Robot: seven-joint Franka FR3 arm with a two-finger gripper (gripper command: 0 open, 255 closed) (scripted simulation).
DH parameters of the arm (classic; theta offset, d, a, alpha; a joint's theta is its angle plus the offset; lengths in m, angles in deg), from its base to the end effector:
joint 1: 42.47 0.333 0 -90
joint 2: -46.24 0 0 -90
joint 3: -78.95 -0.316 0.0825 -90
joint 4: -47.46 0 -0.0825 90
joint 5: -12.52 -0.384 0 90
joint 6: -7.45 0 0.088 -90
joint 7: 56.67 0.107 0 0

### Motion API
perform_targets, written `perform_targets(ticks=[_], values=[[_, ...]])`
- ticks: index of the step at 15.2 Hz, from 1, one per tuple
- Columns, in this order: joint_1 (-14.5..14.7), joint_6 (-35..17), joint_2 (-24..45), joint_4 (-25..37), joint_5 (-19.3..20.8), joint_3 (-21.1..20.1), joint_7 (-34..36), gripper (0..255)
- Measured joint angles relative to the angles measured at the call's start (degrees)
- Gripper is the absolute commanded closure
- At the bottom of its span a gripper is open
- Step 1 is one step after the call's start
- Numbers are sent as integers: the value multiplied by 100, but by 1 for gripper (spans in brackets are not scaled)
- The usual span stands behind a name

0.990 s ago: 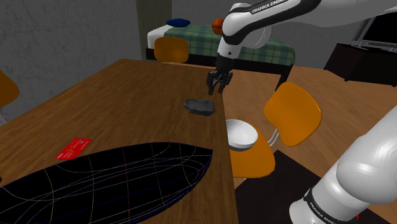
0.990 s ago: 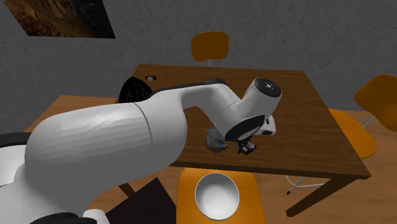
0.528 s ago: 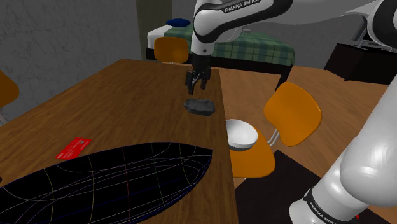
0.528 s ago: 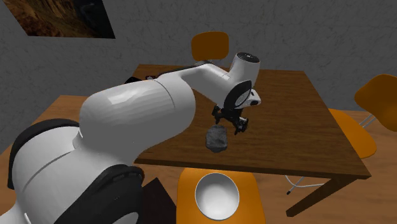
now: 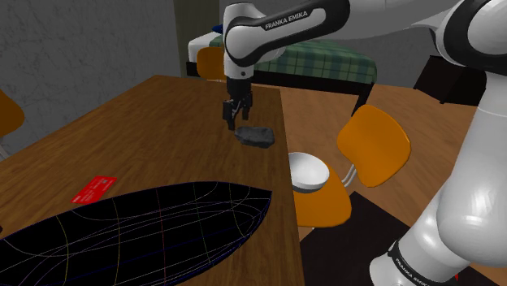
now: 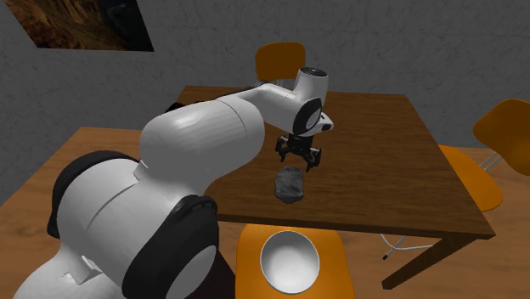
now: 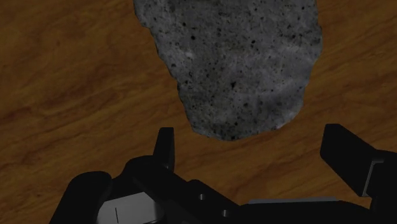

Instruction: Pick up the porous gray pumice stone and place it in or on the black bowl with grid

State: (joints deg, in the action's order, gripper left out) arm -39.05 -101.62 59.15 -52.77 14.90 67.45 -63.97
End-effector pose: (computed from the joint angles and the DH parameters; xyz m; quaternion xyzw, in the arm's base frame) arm 0.5982 0.1483 0.4371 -0.9796 -0.1982 0.0333 0.0007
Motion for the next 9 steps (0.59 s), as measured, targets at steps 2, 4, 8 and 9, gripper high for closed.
perform_targets(ticks=[2,4,8,9], values=[[8,-136,35,-103,13,-2,15,0],[6,-228,43,-189,16,0,14,0],[4,-256,49,-209,17,2,11,0],[4,-257,49,-210,17,2,11,0]])
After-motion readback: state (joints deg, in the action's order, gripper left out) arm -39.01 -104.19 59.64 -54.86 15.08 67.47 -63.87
